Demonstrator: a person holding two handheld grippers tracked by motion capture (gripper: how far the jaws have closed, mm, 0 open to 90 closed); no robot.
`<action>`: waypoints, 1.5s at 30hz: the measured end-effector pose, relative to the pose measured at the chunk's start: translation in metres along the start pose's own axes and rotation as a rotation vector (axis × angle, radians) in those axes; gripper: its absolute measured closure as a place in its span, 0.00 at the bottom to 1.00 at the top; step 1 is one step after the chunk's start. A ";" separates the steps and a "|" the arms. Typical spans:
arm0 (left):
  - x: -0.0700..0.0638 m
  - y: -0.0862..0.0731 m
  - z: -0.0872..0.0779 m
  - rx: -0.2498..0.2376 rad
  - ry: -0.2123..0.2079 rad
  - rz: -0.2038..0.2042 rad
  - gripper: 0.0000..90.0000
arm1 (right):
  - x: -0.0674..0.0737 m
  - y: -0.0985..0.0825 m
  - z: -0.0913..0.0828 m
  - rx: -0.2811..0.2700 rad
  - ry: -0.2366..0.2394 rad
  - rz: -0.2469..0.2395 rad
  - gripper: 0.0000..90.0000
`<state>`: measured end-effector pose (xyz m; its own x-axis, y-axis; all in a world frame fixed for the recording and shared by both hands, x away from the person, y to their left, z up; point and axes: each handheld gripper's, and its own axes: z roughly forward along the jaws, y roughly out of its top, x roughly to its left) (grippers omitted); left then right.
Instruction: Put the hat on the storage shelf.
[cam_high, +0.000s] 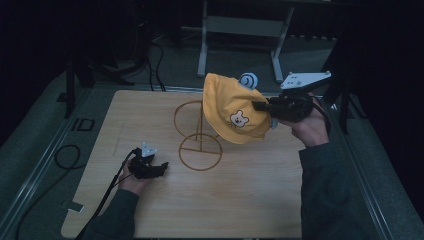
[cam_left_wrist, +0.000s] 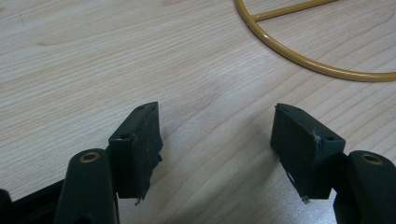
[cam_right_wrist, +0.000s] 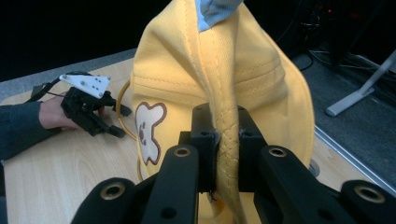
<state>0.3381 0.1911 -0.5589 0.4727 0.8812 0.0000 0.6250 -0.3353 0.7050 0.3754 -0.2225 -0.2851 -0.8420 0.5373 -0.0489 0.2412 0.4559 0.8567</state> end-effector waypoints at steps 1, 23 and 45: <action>0.000 0.000 0.000 0.000 0.000 0.000 0.37 | 0.000 0.000 0.000 -0.001 0.001 -0.001 0.92; 0.000 0.000 0.000 0.000 0.001 -0.001 0.37 | 0.006 0.012 0.008 -0.009 0.012 -0.012 0.92; 0.000 0.000 0.000 0.001 0.000 0.001 0.37 | 0.013 0.030 0.021 -0.001 0.023 -0.044 0.92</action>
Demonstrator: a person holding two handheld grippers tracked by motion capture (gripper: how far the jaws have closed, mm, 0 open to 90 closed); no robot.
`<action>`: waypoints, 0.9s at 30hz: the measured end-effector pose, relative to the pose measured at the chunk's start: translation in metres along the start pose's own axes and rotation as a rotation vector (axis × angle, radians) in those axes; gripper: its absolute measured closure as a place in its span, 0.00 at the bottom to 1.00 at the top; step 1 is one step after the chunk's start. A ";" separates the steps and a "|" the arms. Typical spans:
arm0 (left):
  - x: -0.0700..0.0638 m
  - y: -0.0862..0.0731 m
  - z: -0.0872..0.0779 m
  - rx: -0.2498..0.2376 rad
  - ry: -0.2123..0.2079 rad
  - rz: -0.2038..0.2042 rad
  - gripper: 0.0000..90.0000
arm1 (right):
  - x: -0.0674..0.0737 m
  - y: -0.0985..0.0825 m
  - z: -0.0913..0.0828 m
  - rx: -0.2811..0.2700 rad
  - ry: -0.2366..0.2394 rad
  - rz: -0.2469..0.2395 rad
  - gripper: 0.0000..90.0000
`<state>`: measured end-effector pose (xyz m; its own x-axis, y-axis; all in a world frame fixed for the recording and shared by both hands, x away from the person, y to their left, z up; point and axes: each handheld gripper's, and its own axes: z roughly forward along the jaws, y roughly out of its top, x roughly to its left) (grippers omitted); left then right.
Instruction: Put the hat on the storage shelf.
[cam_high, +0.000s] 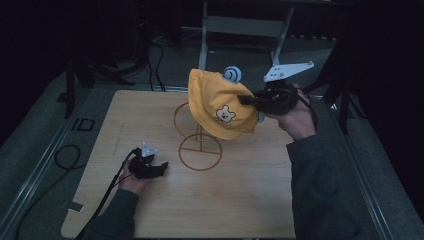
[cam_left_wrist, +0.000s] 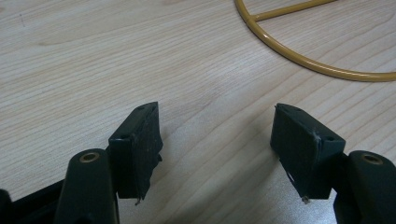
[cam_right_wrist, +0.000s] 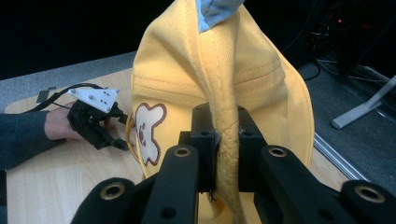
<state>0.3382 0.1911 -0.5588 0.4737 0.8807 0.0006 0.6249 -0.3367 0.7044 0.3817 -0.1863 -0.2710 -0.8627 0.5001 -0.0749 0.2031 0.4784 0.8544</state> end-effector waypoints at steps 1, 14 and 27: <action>0.000 0.000 0.000 0.001 0.000 -0.001 0.37 | 0.000 0.001 0.001 0.000 0.003 0.001 0.91; 0.000 0.000 0.000 0.003 0.000 0.000 0.37 | 0.002 0.010 0.013 0.019 0.025 -0.012 0.91; 0.000 0.000 0.000 0.000 0.001 -0.001 0.37 | 0.006 0.021 0.022 0.031 0.032 -0.028 0.90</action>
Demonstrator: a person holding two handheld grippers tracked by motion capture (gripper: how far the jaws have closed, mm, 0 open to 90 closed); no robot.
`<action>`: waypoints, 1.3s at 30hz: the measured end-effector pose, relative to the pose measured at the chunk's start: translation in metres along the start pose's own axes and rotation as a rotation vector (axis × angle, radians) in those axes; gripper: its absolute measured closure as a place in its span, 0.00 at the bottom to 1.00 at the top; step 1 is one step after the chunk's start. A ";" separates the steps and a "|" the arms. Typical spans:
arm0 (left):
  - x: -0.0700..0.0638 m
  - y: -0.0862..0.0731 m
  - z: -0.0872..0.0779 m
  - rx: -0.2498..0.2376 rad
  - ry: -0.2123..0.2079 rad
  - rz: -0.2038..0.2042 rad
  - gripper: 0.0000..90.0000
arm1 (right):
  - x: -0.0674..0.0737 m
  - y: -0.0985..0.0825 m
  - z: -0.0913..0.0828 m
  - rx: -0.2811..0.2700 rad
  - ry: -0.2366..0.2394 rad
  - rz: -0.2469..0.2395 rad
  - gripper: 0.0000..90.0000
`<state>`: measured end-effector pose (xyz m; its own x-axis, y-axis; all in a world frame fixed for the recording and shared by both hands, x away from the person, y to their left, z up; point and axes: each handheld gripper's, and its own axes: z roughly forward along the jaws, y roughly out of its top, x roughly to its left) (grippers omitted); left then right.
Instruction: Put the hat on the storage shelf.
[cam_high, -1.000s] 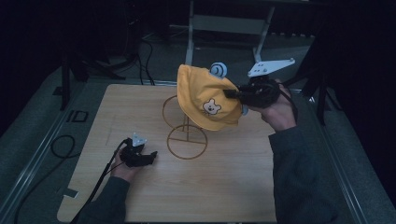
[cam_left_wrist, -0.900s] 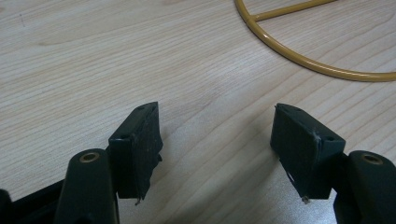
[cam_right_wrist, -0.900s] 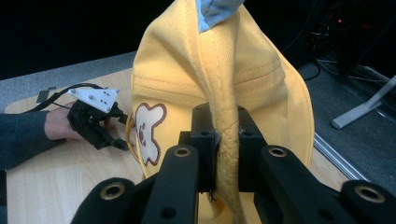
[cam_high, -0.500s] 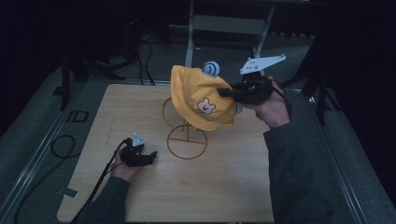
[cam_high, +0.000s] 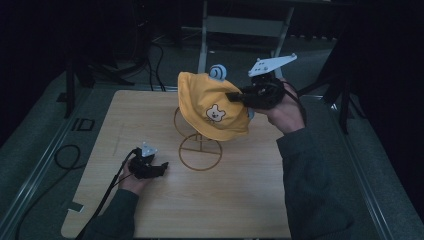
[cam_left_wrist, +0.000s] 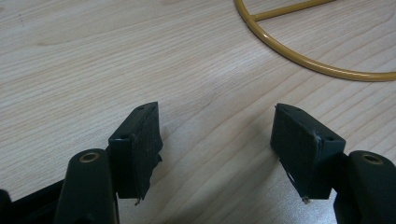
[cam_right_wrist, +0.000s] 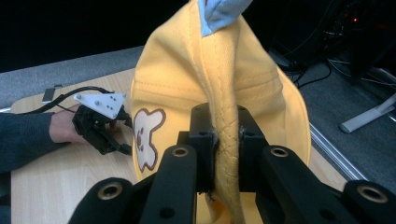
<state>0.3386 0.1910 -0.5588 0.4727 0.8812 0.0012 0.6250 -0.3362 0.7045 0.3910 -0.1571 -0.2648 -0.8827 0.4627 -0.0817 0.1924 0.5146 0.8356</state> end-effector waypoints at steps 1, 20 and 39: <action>0.000 0.000 0.000 0.000 0.000 -0.001 0.37 | 0.000 0.001 0.001 0.003 0.000 -0.001 0.90; 0.000 0.000 0.000 0.001 0.000 0.001 0.37 | 0.008 0.024 0.040 0.093 0.003 -0.053 0.91; 0.000 0.000 0.000 0.003 -0.001 0.000 0.37 | 0.017 0.035 0.088 0.180 -0.040 -0.070 0.88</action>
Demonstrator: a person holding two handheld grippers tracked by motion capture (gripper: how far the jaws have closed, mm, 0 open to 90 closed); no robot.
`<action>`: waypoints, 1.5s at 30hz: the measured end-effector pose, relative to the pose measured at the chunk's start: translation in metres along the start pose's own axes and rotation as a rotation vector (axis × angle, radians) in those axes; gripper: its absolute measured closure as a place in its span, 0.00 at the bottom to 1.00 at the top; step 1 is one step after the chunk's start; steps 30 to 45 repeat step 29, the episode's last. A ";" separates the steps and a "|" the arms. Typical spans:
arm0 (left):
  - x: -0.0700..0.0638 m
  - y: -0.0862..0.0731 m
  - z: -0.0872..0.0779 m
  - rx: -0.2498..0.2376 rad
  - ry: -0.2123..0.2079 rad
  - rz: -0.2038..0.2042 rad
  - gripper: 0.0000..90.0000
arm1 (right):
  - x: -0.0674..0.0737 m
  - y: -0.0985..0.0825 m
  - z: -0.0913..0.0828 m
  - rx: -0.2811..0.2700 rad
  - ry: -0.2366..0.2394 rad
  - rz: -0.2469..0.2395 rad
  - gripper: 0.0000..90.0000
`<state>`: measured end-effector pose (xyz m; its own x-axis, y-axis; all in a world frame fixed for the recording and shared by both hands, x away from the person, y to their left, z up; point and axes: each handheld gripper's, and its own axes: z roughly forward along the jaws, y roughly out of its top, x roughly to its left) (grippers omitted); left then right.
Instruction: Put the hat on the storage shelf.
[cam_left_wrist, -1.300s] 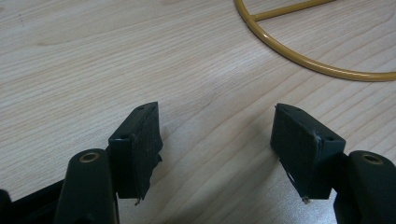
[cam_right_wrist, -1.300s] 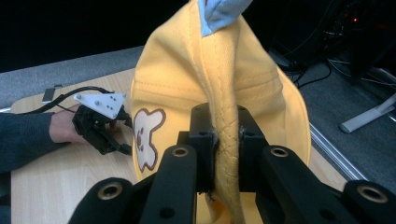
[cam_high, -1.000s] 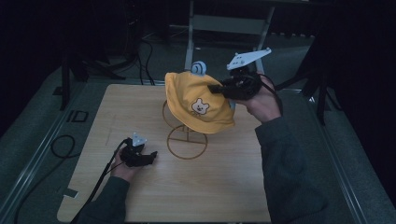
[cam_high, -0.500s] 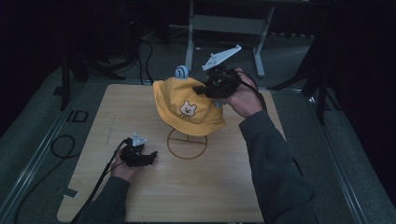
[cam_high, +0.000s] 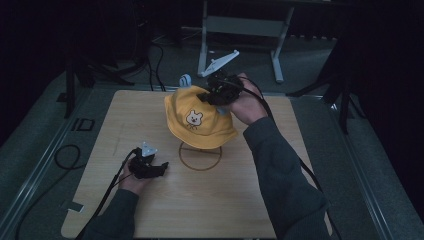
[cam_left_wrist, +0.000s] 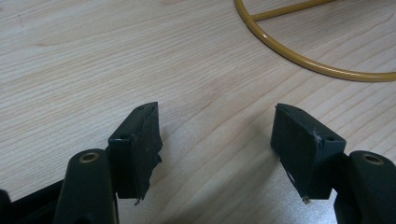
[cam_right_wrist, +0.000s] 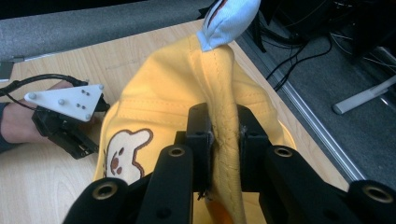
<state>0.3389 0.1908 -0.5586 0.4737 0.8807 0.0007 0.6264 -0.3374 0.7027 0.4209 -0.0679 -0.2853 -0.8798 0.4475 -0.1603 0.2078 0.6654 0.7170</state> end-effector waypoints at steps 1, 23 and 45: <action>0.000 0.000 0.000 0.000 0.000 0.000 0.37 | 0.001 0.002 0.001 0.005 -0.002 -0.004 0.88; 0.000 0.000 0.000 -0.001 0.002 0.002 0.37 | -0.002 0.004 -0.014 -0.028 -0.071 0.073 0.35; 0.000 0.000 0.000 -0.001 0.002 0.002 0.37 | 0.002 0.002 -0.031 -0.058 -0.088 0.059 0.32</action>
